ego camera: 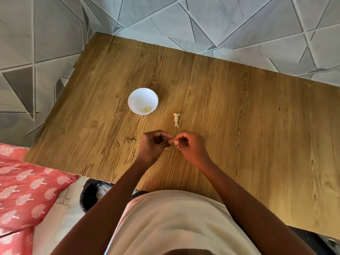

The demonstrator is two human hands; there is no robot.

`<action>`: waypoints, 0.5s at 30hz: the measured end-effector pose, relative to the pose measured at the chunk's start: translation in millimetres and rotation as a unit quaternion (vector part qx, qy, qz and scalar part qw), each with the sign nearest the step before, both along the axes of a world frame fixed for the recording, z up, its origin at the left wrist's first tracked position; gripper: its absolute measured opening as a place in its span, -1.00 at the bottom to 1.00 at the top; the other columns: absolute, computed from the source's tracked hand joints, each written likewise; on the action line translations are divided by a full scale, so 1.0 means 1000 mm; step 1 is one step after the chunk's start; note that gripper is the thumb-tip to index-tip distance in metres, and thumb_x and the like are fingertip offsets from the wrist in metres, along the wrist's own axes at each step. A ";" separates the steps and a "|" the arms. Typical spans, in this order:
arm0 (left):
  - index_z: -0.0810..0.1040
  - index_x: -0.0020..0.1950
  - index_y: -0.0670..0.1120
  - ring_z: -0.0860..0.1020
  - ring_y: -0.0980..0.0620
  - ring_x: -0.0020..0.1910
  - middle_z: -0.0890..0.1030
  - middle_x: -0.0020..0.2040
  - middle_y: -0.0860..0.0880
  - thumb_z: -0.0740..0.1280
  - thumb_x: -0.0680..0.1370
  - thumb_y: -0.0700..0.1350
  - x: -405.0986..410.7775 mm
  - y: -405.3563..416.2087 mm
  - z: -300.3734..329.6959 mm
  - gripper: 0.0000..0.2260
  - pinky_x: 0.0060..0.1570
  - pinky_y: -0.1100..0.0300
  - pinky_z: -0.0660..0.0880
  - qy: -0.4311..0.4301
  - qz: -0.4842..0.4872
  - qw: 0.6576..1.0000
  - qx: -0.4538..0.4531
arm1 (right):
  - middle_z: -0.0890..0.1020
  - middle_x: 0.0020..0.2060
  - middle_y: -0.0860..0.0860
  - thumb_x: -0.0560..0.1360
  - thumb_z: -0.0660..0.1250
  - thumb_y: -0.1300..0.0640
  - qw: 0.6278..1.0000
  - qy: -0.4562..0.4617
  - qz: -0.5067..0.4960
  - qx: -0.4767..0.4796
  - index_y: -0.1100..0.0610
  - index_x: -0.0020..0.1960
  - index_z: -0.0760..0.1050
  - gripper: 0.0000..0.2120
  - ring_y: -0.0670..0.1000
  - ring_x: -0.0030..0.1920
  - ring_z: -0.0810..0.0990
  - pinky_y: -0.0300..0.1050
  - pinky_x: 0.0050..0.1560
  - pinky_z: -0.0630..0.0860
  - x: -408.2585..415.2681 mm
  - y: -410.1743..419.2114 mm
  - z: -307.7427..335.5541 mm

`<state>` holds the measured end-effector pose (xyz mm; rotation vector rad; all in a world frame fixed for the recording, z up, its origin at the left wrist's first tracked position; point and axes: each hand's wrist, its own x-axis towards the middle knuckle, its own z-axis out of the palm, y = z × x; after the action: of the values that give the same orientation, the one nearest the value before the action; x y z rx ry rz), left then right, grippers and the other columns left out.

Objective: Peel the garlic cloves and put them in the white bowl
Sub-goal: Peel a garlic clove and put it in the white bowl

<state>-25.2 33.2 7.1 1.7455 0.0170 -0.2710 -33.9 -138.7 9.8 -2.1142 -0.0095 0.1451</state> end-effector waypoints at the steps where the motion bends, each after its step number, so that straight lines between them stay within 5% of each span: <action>1: 0.71 -0.01 -0.23 0.70 -0.11 -0.20 0.73 -0.17 -0.12 0.50 0.49 -0.36 0.000 -0.001 0.002 -0.89 -0.14 0.09 0.66 0.012 0.002 1.000 -0.016 | 0.64 -0.25 -0.06 0.54 0.42 0.30 0.999 -0.024 0.016 -0.021 0.20 -0.04 0.63 -0.96 -0.22 -0.26 0.58 -0.40 -0.21 0.45 0.000 0.000 0.000; 5: 0.65 0.02 -0.39 0.58 -0.11 -0.27 0.65 -0.14 -0.34 0.37 0.47 -0.47 0.007 -0.001 0.006 -0.85 -0.26 0.16 0.55 0.157 0.032 0.980 -0.120 | 0.64 -0.12 0.09 0.52 0.42 0.35 0.979 -0.131 0.102 -0.121 0.23 0.00 0.58 -0.91 -0.03 -0.16 0.60 -0.23 -0.16 0.48 -0.003 -0.002 -0.004; 7: 0.60 0.01 -0.45 0.51 -0.05 -0.34 0.58 -0.15 -0.33 0.31 0.43 -0.48 0.010 -0.002 0.007 -0.81 -0.37 0.22 0.45 0.269 0.078 0.936 -0.212 | 0.62 -0.10 0.13 0.48 0.43 0.40 0.961 -0.181 0.135 -0.158 0.25 0.01 0.58 -0.85 0.02 -0.14 0.60 -0.21 -0.16 0.51 -0.004 -0.001 -0.003; 11: 0.59 -0.10 -0.28 0.46 0.09 -0.45 0.56 -0.20 -0.18 0.23 0.49 -0.43 0.011 -0.005 0.006 -0.84 -0.53 0.37 0.36 0.399 0.126 0.853 -0.311 | 0.60 -0.05 0.18 0.46 0.36 0.38 0.922 -0.272 0.174 -0.215 0.28 0.11 0.56 -0.78 0.08 -0.09 0.61 -0.16 -0.17 0.58 -0.004 -0.001 0.000; 13: 0.61 -0.11 -0.30 0.49 0.10 -0.45 0.59 -0.23 -0.19 0.23 0.53 -0.43 0.011 -0.003 0.009 -0.83 -0.53 0.39 0.39 0.411 0.126 0.852 -0.299 | 0.61 -0.04 0.18 0.52 0.26 0.33 0.916 -0.289 0.175 -0.217 0.29 0.12 0.56 -0.79 0.08 -0.07 0.61 -0.16 -0.15 0.60 -0.005 -0.002 -0.002; 15: 0.65 -0.07 -0.34 0.53 0.06 -0.42 0.63 -0.21 -0.25 0.30 0.51 -0.45 0.011 -0.001 0.012 -0.87 -0.46 0.35 0.47 0.373 0.138 0.886 -0.236 | 0.60 -0.04 0.17 0.51 0.29 0.38 0.932 -0.272 0.147 -0.190 0.29 0.07 0.57 -0.83 0.05 -0.07 0.58 -0.20 -0.10 0.57 -0.007 -0.003 -0.005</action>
<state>-14.3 32.5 19.4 1.0503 0.7005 -0.6629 -40.8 -141.6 4.4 -2.4640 -0.6785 -0.2900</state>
